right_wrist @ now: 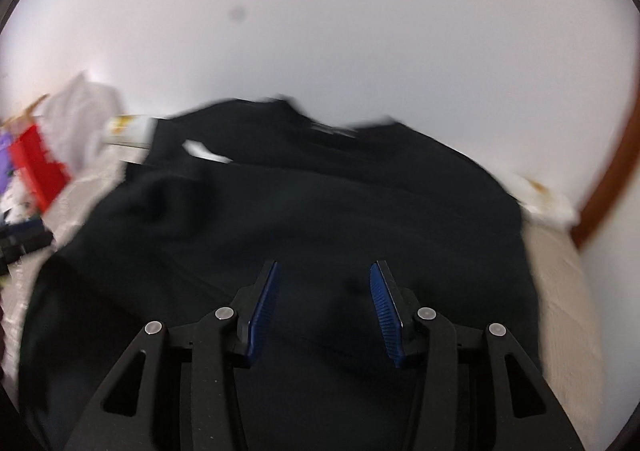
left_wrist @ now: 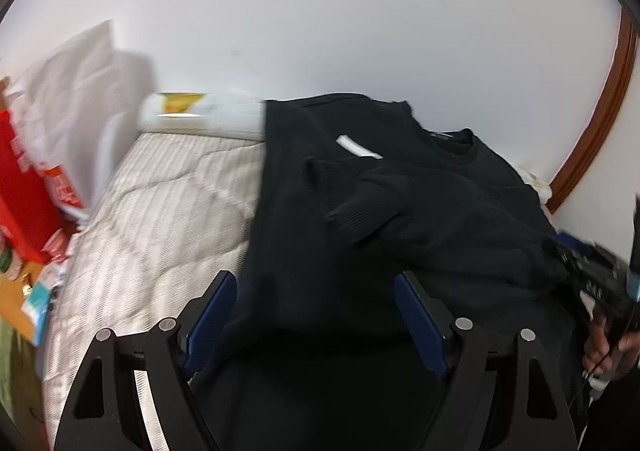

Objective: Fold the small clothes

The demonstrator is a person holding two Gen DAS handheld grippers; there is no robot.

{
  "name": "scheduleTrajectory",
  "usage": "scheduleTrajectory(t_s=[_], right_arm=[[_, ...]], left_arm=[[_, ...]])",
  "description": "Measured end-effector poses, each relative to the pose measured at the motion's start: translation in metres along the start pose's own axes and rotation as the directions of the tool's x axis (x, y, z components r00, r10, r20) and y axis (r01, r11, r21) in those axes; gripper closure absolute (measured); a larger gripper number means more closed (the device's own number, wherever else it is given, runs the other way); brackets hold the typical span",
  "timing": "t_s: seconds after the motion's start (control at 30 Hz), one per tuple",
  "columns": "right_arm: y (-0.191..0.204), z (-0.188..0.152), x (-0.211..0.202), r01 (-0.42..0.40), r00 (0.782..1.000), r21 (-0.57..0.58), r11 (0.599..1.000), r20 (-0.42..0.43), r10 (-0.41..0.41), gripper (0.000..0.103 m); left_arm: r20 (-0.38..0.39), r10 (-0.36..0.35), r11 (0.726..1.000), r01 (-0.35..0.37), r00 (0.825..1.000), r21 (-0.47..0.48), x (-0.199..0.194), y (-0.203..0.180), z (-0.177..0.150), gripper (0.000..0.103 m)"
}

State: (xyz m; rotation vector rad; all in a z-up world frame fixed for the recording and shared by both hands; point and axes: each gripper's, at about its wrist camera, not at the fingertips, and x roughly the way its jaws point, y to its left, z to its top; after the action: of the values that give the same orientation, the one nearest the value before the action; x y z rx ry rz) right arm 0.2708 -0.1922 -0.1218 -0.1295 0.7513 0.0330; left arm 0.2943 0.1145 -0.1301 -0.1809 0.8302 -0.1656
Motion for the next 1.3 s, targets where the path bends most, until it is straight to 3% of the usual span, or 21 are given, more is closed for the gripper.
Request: scheduleTrajectory(t_s=[0.17,0.27,0.4,0.53,0.6,0.7,0.8,0.83,0.87,0.93,1.13,1.3], right_arm=[[-0.072,-0.035,-0.014,0.108,0.994,0.046,0.993,-0.02,-0.107,0.056],[-0.095,-0.051,-0.02,0.137,0.99,0.065,0.988,-0.026,-0.135,0.056],[-0.116,-0.068,-0.026,0.146,0.989,0.081,0.986,-0.03,-0.144,0.056],[-0.123,-0.075,-0.022,0.135,0.991,0.099,0.986,-0.036,-0.132,0.056],[-0.124,-0.077,-0.021,0.132,0.991,0.109,0.985,-0.04,-0.128,0.056],[-0.125,-0.081,-0.018,0.133,0.99,0.126,0.983,-0.051,-0.128,0.056],[-0.127,-0.083,-0.015,0.137,0.99,0.138,0.981,-0.059,-0.13,0.056],[-0.127,-0.083,-0.014,0.139,0.99,0.143,0.98,-0.059,-0.131,0.056],[-0.127,-0.083,-0.014,0.14,0.989,0.147,0.979,-0.06,-0.132,0.056],[-0.126,-0.082,-0.013,0.144,0.989,0.157,0.977,-0.064,-0.135,0.056],[-0.124,-0.081,-0.018,0.145,0.989,0.173,0.974,-0.053,-0.138,0.056],[-0.118,-0.08,-0.025,0.153,0.988,0.156,0.976,-0.036,-0.149,0.056]], left_arm=[[0.001,-0.05,0.999,0.05,0.999,-0.013,0.021,-0.019,0.018,0.028],[0.014,-0.066,0.996,0.067,0.998,-0.057,0.033,-0.017,0.029,0.033],[-0.007,-0.034,0.993,0.033,0.999,-0.112,0.056,-0.011,0.041,0.041],[-0.106,0.014,0.997,-0.022,0.994,-0.08,0.09,-0.016,0.037,0.043],[-0.12,0.045,0.997,-0.052,0.992,-0.057,0.099,-0.02,0.032,0.04],[-0.098,0.063,0.997,-0.066,0.993,-0.034,0.099,-0.025,0.029,0.039],[-0.095,0.054,0.998,-0.057,0.994,-0.031,0.099,-0.026,0.029,0.046],[-0.092,0.028,0.999,-0.031,0.995,-0.024,0.097,-0.027,0.028,0.06],[-0.089,0.027,0.999,-0.029,0.996,-0.019,0.097,-0.028,0.029,0.066],[-0.075,0.081,0.997,-0.08,0.994,0.011,0.095,-0.033,0.03,0.087],[-0.015,0.065,0.997,-0.065,0.998,0.029,0.068,-0.029,0.034,0.089],[0.061,0.094,0.993,-0.097,0.994,0.06,0.035,-0.029,0.041,0.09]])
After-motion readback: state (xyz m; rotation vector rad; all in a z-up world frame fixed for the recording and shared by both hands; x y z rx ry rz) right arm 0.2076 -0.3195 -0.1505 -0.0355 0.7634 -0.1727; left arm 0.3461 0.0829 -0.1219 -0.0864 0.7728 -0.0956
